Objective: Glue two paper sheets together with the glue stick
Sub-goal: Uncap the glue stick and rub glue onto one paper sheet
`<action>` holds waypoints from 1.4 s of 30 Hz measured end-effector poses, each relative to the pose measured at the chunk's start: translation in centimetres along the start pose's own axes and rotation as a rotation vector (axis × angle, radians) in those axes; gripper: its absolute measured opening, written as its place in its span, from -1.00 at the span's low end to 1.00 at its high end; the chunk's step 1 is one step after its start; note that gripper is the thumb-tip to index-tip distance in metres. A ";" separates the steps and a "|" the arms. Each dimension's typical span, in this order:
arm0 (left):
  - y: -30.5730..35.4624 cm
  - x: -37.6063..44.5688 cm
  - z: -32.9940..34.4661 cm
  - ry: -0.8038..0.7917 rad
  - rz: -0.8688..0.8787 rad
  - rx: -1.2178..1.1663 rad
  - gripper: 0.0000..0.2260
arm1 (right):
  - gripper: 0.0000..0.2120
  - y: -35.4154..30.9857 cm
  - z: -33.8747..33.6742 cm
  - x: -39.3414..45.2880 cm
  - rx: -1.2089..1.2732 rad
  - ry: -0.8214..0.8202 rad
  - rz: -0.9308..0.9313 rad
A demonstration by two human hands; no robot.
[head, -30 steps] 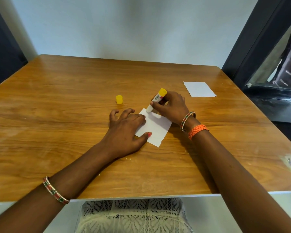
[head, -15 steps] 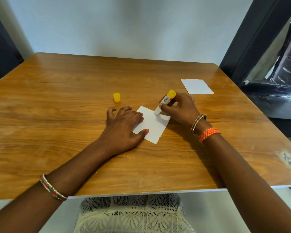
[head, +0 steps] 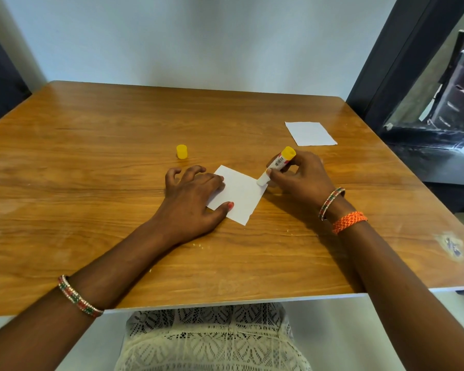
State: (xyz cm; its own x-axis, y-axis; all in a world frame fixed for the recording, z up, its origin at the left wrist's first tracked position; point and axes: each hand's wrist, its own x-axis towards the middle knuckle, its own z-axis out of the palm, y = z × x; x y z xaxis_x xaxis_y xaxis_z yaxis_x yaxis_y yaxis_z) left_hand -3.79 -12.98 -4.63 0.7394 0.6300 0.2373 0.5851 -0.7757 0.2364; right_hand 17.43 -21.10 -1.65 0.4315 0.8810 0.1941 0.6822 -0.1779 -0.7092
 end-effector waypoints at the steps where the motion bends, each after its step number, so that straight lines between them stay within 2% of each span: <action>1: 0.0 0.0 0.0 0.000 0.001 0.002 -0.50 | -0.78 0.0 -0.1 -0.1 0.005 0.001 0.009; 4: 0.0 0.0 0.1 0.007 0.007 0.000 -0.52 | -0.69 0.3 -0.1 -0.4 0.034 0.011 0.028; 10: 0.0 0.0 0.1 0.015 0.009 -0.011 -0.53 | -0.75 0.9 -0.4 -0.6 0.068 0.027 0.031; 14: 0.1 -0.1 0.1 0.036 0.023 0.029 -0.49 | -0.77 0.9 -0.6 -0.5 0.291 0.137 0.079; 16: 0.1 -0.1 0.1 0.043 0.031 0.044 -0.50 | -0.80 0.5 -0.7 -0.3 0.308 0.171 0.058; 20: 0.2 -0.1 -0.1 0.019 0.040 0.066 -0.40 | -0.82 0.2 0.0 0.3 0.244 0.130 0.050; 23: 0.2 -0.1 -0.3 0.011 0.041 0.066 -0.39 | -0.92 0.1 0.9 0.7 0.127 0.116 0.018; 27: 0.4 -0.2 -0.5 0.023 0.037 0.039 -0.52 | -0.83 0.0 1.4 0.7 0.055 0.107 0.005; 29: 0.4 -0.2 -0.5 0.023 0.034 0.020 -0.57 | -0.85 0.1 1.3 0.8 0.052 0.105 0.006; 38: 0.4 -0.2 -0.4 0.009 0.021 0.033 -0.58 | -0.76 -0.3 1.4 0.9 0.008 0.081 0.004; 42: 0.4 -0.2 -0.4 0.006 0.017 0.041 -0.62 | -0.82 -0.3 1.3 0.6 0.018 0.059 0.014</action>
State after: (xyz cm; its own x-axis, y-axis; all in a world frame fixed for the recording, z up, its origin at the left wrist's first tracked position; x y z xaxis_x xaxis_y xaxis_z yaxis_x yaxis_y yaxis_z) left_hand -3.81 -13.36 -4.23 0.7476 0.6167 0.2466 0.5854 -0.7872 0.1938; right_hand 16.67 -19.94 -2.19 0.4756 0.8508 0.2236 0.6654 -0.1817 -0.7240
